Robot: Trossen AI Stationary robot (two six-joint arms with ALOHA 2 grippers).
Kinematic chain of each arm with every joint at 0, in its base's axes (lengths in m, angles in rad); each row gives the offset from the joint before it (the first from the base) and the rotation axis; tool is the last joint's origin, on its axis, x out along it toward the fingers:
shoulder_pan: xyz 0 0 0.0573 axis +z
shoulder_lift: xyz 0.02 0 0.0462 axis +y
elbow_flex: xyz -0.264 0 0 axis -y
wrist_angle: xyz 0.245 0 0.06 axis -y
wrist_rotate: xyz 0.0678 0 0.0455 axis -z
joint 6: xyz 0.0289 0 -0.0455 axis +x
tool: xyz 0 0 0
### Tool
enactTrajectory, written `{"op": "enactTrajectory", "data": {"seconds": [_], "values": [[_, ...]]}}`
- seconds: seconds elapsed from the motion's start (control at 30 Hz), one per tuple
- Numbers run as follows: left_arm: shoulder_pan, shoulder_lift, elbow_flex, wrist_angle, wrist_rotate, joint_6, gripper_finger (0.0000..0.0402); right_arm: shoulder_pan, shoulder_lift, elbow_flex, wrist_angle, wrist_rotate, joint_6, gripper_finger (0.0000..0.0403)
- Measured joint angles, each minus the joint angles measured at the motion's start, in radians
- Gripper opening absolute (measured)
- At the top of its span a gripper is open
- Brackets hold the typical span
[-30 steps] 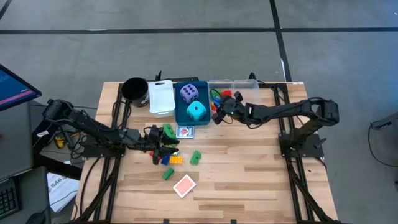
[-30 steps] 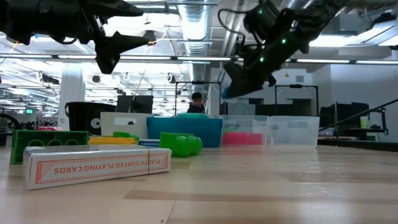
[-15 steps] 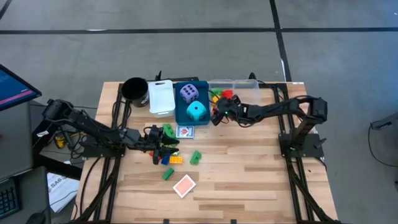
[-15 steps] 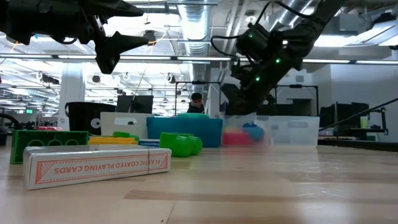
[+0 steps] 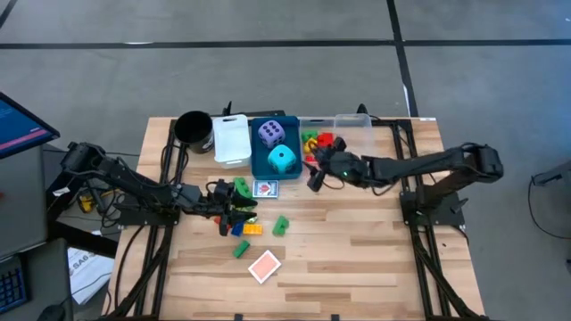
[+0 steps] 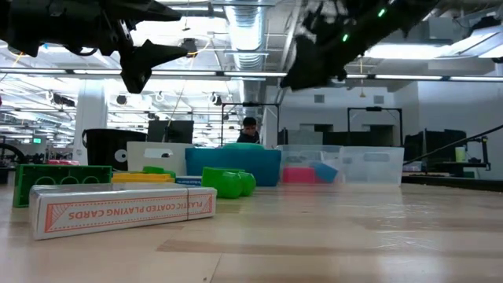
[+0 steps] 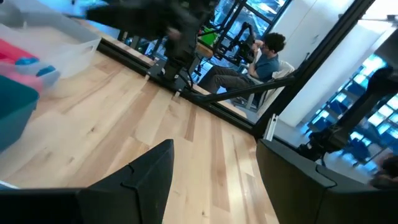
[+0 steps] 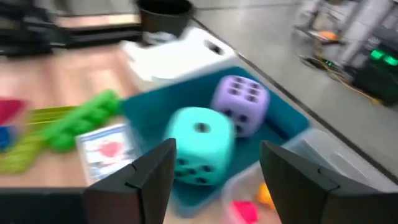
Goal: Pick & Place Toys
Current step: Put the green 2 stud game piece into the left transparent bin
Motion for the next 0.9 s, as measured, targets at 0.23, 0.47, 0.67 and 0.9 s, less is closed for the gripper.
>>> {"op": "enactTrajectory", "data": {"seconds": [0.23,0.47,0.67,0.9], "values": [[0.000,0.000,0.000,0.000,0.000,0.098,0.0223,0.218,-0.012,0.000,-0.034,0.116,0.036,0.0226],[0.000,0.000,0.000,-0.058,0.000,0.090,0.0223,0.374,0.106,0.002,-0.027,0.306,0.211,0.0226],[0.000,0.000,0.000,-0.100,0.001,0.042,0.0223,0.452,0.236,0.001,0.113,0.410,0.319,0.0226],[-0.003,0.068,0.000,-0.110,0.001,0.071,0.0223,0.518,0.305,0.001,0.245,0.418,0.302,0.0226]]}}
